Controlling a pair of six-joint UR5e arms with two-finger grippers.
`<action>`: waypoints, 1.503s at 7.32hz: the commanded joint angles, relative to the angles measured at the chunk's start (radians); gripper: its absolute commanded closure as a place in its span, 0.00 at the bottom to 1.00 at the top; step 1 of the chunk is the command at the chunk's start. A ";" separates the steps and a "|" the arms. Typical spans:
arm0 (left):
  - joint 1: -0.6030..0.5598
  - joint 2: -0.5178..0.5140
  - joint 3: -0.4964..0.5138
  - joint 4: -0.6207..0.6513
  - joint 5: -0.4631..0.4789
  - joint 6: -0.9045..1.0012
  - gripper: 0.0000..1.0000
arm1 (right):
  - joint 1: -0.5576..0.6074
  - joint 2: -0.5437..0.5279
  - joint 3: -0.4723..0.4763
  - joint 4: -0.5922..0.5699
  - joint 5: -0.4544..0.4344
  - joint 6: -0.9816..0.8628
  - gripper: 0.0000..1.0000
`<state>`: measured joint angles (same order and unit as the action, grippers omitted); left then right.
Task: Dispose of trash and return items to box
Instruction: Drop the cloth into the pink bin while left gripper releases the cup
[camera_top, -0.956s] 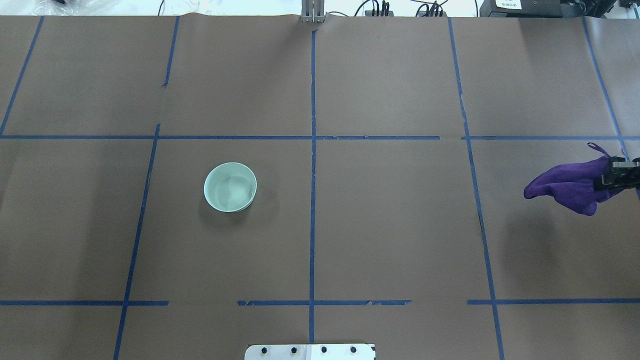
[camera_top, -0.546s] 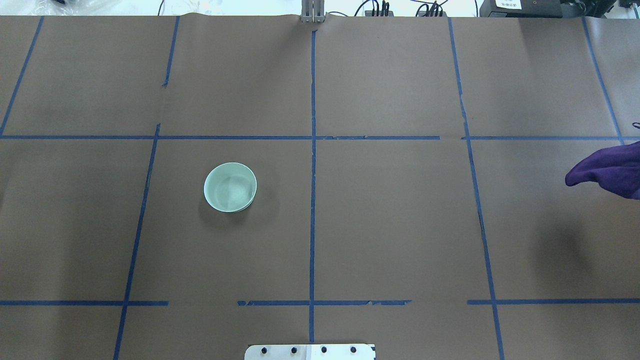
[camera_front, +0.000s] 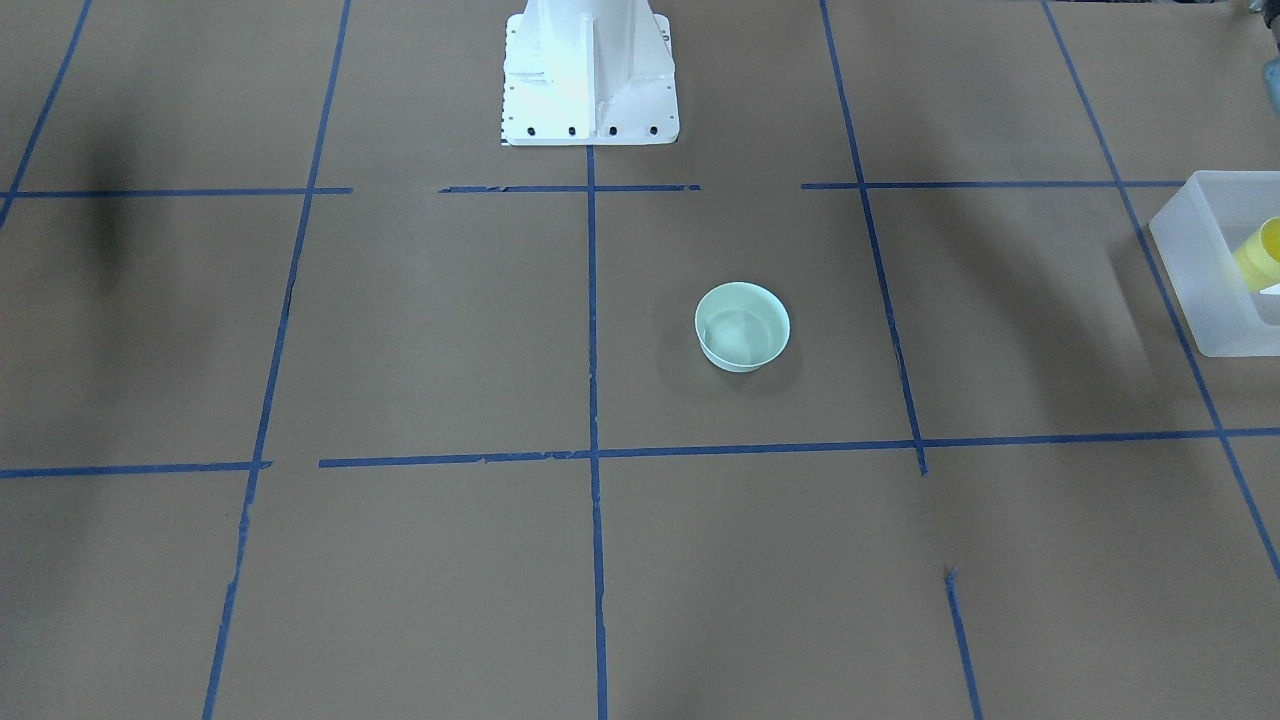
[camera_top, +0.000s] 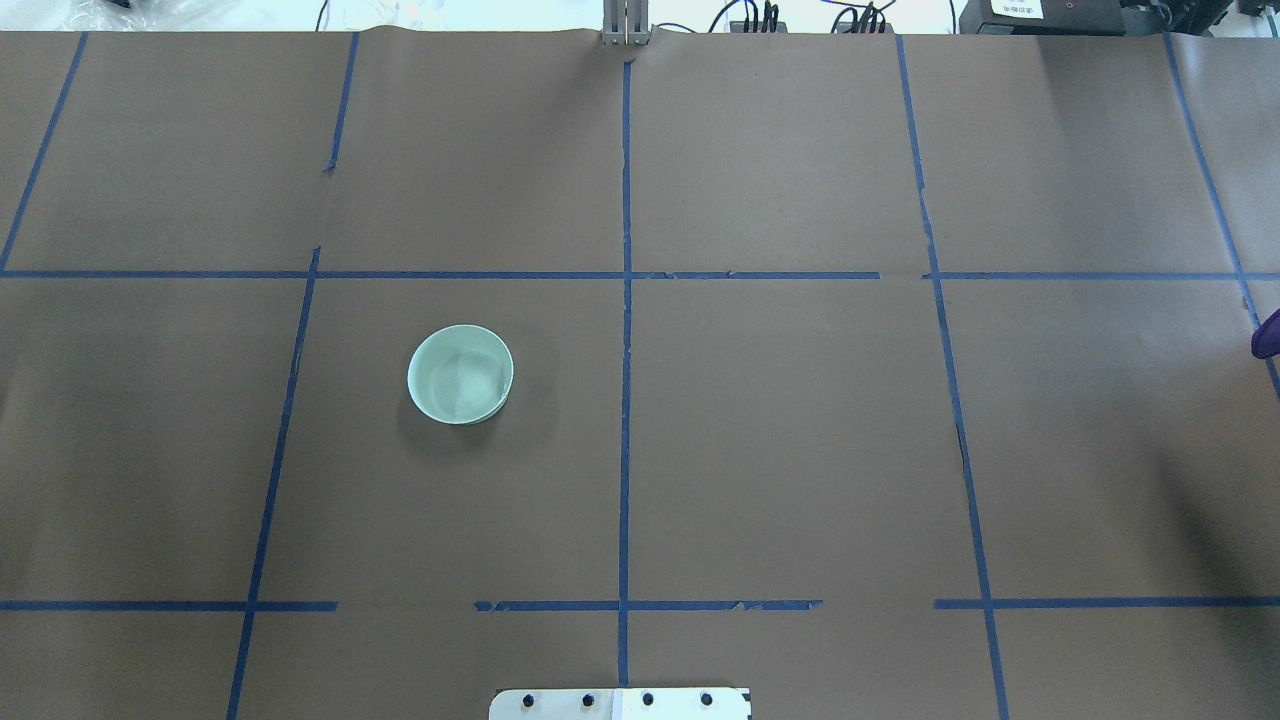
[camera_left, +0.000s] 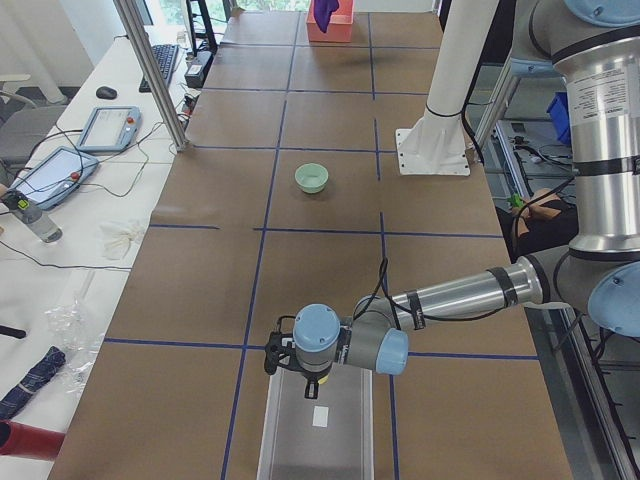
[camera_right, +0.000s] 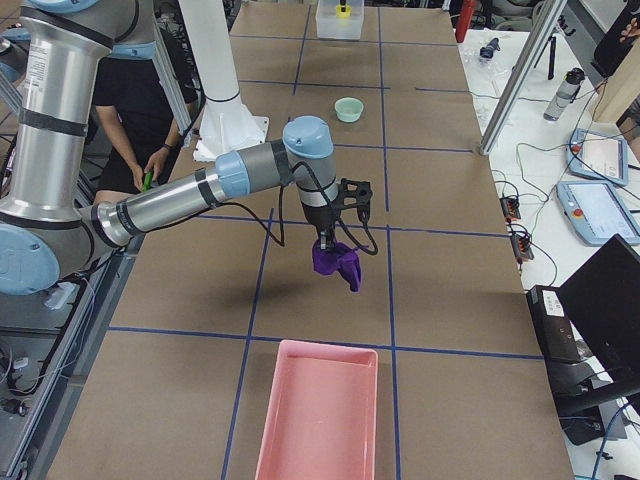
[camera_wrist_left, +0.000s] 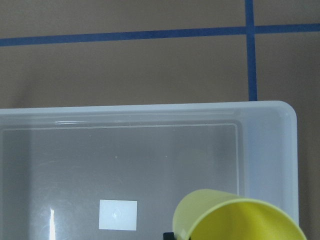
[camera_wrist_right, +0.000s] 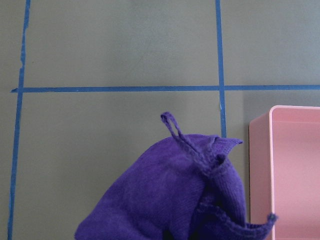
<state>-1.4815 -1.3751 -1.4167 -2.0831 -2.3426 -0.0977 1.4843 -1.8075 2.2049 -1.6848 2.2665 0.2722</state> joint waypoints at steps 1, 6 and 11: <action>0.029 -0.001 0.062 -0.092 -0.010 -0.010 1.00 | 0.049 0.001 0.001 -0.016 0.001 -0.067 1.00; 0.035 0.001 0.024 -0.121 -0.007 -0.019 0.00 | 0.097 -0.001 -0.004 -0.018 0.001 -0.123 1.00; -0.094 0.028 -0.379 0.112 0.005 -0.023 0.00 | 0.204 0.066 -0.049 -0.202 -0.060 -0.437 1.00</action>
<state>-1.5308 -1.3384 -1.6743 -2.0741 -2.3401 -0.1163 1.6506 -1.7673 2.1799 -1.8526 2.2374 -0.0820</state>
